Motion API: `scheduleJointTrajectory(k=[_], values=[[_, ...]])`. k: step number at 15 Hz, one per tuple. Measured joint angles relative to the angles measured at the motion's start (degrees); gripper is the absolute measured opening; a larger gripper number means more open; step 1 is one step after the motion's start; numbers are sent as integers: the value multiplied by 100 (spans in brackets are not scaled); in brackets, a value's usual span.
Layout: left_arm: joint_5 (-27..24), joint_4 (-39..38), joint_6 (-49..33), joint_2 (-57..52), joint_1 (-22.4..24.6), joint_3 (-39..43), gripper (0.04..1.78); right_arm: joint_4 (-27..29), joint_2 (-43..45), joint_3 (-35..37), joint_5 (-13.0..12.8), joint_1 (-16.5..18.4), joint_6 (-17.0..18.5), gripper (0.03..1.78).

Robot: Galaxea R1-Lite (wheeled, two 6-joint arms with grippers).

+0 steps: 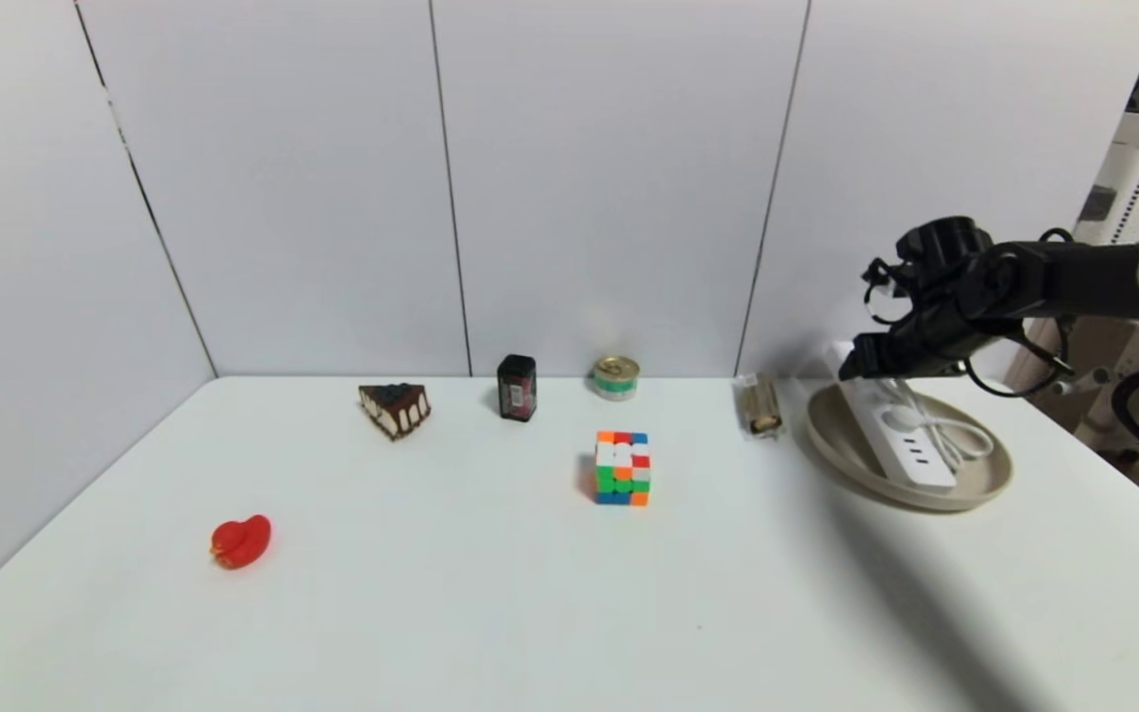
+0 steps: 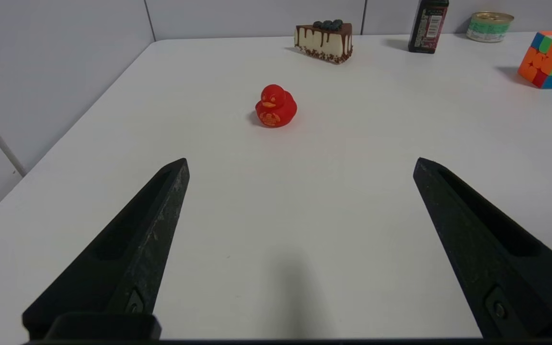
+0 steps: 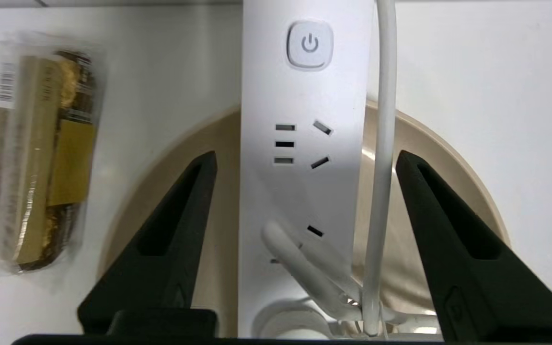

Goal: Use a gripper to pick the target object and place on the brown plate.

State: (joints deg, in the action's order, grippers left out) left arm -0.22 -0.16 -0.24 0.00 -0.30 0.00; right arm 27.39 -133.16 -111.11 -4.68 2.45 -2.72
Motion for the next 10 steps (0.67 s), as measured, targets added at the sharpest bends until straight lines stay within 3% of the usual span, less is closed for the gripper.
scheduleJointTrajectory(k=[2,6,10], values=[[-2,0,0,0,0,0,169,50,240,0,5,9,-2,143],[-2,0,2,0,0,0,169,691,1108,140,0,16,40,154],[0,0,-2,0,0,0,169,522,2654,1364,2,13,66,161]])
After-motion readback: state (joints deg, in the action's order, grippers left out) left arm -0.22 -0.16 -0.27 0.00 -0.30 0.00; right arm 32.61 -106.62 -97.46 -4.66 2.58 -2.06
